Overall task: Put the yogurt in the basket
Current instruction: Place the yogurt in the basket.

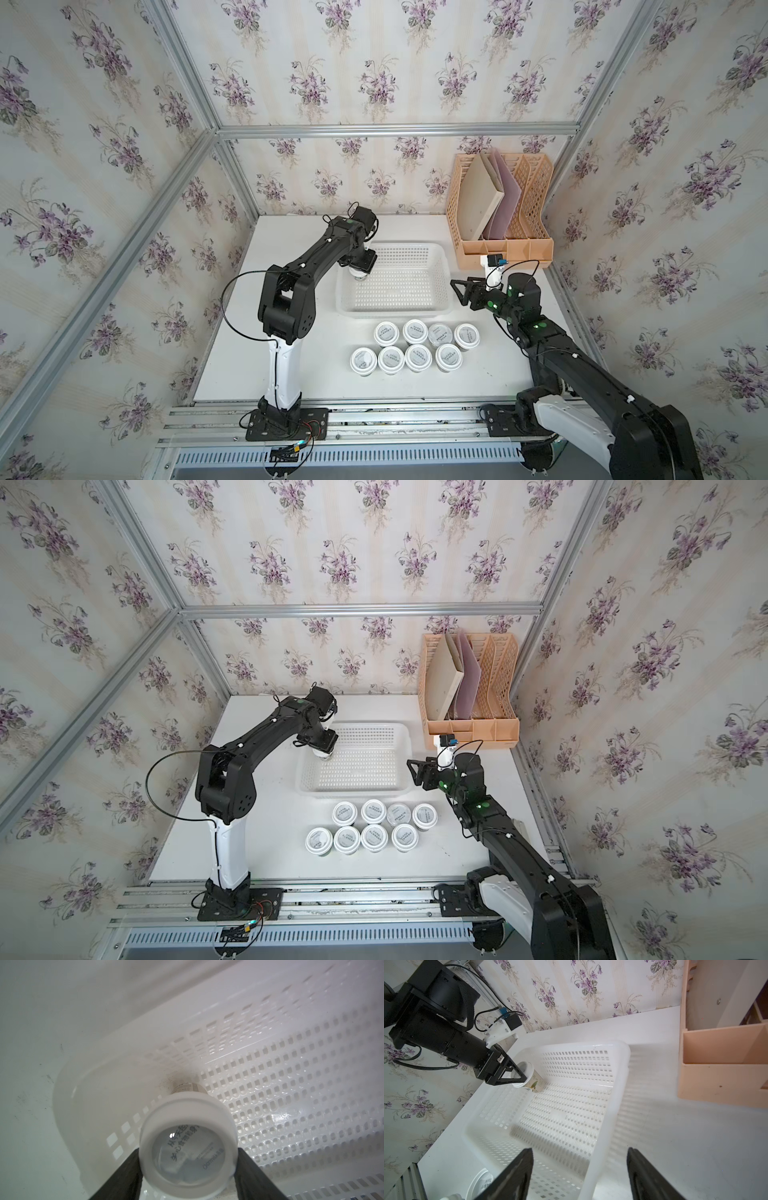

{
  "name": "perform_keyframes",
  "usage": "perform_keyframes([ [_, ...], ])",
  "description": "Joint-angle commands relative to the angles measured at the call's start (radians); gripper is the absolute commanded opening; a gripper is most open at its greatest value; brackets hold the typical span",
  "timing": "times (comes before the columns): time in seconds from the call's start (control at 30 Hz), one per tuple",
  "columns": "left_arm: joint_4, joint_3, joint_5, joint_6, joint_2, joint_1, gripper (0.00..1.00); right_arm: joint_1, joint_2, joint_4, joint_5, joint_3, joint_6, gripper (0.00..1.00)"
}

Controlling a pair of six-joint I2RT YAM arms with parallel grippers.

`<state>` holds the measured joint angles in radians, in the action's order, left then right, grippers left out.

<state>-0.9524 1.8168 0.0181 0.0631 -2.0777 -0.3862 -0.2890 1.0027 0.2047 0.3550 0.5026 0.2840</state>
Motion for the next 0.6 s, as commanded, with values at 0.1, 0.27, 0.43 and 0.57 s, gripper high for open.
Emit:
perform_keyframes([
  [0.1, 0.037, -0.004, -0.018, 0.004, -0.017, 0.001, 0.7, -0.004, -0.005, 0.018, -0.005, 0.005, -0.008, 0.76],
  [0.27, 0.042, -0.011, -0.018, 0.006, -0.025, 0.002, 0.72, -0.004, -0.004, 0.017, -0.005, 0.005, -0.008, 0.76],
  [0.43, 0.053, -0.022, -0.014, 0.006, -0.025, 0.003, 0.74, -0.005, -0.002, 0.019, -0.005, 0.005, -0.009, 0.76],
  [0.57, 0.058, -0.021, -0.014, 0.006, -0.027, 0.003, 0.75, -0.004, -0.001, 0.018, -0.005, 0.005, -0.008, 0.76],
])
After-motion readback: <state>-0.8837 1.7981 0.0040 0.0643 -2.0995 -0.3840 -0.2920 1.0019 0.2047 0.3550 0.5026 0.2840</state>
